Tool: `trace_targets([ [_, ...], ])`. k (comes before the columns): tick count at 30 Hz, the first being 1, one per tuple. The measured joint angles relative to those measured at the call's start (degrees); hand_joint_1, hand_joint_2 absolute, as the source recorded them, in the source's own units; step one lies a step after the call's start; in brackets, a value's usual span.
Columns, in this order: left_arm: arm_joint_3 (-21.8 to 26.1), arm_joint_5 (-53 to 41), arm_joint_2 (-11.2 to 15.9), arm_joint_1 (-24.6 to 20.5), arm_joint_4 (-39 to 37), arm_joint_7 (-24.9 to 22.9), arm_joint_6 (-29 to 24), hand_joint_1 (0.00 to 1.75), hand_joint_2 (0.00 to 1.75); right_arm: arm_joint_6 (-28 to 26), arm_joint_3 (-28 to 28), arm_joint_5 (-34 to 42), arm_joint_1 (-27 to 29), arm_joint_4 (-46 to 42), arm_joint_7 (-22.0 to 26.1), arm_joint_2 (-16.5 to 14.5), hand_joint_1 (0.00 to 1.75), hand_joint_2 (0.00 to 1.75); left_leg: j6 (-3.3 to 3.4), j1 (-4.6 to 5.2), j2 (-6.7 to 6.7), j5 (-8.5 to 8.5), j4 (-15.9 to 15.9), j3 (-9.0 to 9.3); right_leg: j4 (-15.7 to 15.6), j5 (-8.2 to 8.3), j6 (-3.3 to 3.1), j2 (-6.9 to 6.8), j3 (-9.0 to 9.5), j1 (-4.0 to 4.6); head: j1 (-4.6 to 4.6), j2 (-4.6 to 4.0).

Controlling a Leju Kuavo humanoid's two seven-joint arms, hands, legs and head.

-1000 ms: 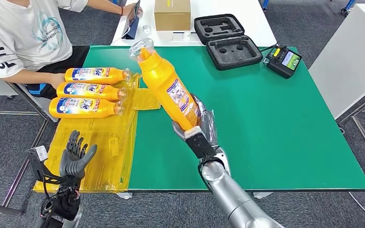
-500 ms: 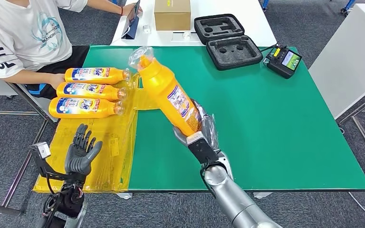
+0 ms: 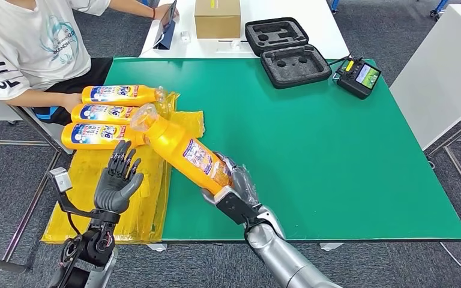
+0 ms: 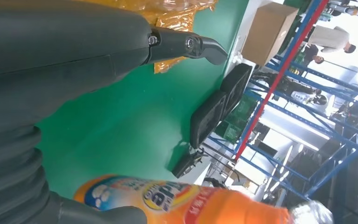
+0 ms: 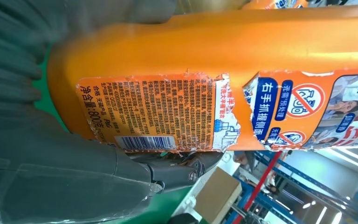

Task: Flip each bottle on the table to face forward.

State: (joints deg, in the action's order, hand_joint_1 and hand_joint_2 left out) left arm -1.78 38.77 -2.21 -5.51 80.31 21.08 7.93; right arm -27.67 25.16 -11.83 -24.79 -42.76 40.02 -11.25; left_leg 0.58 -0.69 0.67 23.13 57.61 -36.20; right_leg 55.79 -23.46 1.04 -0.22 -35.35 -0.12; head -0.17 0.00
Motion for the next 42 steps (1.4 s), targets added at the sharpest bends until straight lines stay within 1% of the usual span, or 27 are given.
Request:
trace_targets([
  [5, -0.4, 0.0, 0.0, 0.0, 0.4, 0.0, 0.4, 0.0, 1.75, 0.2, 0.2, -0.1, 0.0, 0.9, 0.0, -0.2, 1.75, 1.75, 0.0, 0.0, -0.01, 0.0, 0.0, 0.0, 0.0, 0.0, 0.0, 0.0, 0.0, 0.0, -0.01, 0.0],
  [8, -1.3, -0.1, 0.0, 0.2, 1.0, 0.0, 2.1, 0.0, 1.75, 1.0, 0.3, -0.1, -0.1, 1.6, 0.0, -0.4, 1.75, 1.75, 0.0, 0.0, -0.01, 0.0, 0.0, 0.0, 0.0, 0.0, 0.0, 0.0, 0.01, -0.01, 0.0, 0.0],
  [14, -4.9, -3.4, 0.1, 1.1, 3.5, -0.2, 4.8, 0.0, 1.75, 1.5, 0.4, 0.0, -0.5, 3.4, 0.0, -0.8, 1.75, 1.75, 0.0, 0.0, -0.02, 0.0, 0.0, -0.01, 0.0, 0.0, 0.0, -0.01, 0.0, -0.01, -0.01, 0.0],
  [17, -6.7, -5.1, 0.1, 1.2, 4.2, -0.3, 5.0, 0.0, 1.75, 1.7, 0.5, -0.1, -0.6, 4.0, 0.0, -0.9, 1.75, 1.75, 0.0, 0.0, -0.02, 0.0, 0.0, -0.01, 0.0, 0.0, 0.0, -0.01, 0.0, -0.01, 0.0, 0.0],
  [20, -8.1, -5.3, 0.3, 0.8, 4.0, -1.6, 4.9, 0.0, 1.75, 2.3, 0.7, -0.6, -0.7, 4.7, 0.0, -1.3, 1.75, 1.75, 0.0, 0.0, -0.01, 0.0, 0.0, -0.01, 0.0, 0.0, 0.0, -0.02, 0.0, -0.01, 0.0, 0.0],
  [24, -9.9, -4.9, 0.3, -0.7, 2.3, -3.2, 4.8, 0.0, 1.75, 3.2, 1.3, -1.4, -1.0, 6.1, 0.0, -2.4, 1.75, 1.75, 0.0, -0.01, -0.01, -0.01, 0.0, -0.01, 0.0, 0.01, 0.0, -0.03, 0.01, 0.0, 0.0, 0.0],
  [30, -11.8, -5.0, 0.4, -1.1, 0.9, -3.4, 4.7, 0.0, 1.75, 5.1, 2.5, -3.4, -1.7, 8.5, 0.0, -4.7, 1.75, 1.75, 0.0, -0.01, 0.01, -0.01, 0.0, 0.0, 0.0, 0.0, 0.0, -0.02, 0.0, 0.0, 0.0, 0.0],
  [38, -12.5, -5.0, 0.6, -1.3, -0.7, -4.1, 3.4, 0.0, 1.75, 5.9, 4.4, -5.8, -2.8, 11.1, 0.0, -6.9, 1.75, 1.75, 0.0, 0.0, 0.01, 0.0, 0.0, 0.0, 0.0, 0.0, 0.0, -0.03, -0.01, 0.0, 0.01, 0.0],
  [42, -12.5, -3.6, 0.7, -2.2, -2.3, -4.2, 3.1, 0.0, 1.75, 6.0, 5.1, -6.7, -3.3, 12.0, -0.4, -7.7, 1.75, 1.75, 0.0, 0.0, 0.0, -0.01, 0.0, 0.0, 0.0, 0.0, 0.0, -0.02, 0.0, 0.0, 0.0, 0.0],
])
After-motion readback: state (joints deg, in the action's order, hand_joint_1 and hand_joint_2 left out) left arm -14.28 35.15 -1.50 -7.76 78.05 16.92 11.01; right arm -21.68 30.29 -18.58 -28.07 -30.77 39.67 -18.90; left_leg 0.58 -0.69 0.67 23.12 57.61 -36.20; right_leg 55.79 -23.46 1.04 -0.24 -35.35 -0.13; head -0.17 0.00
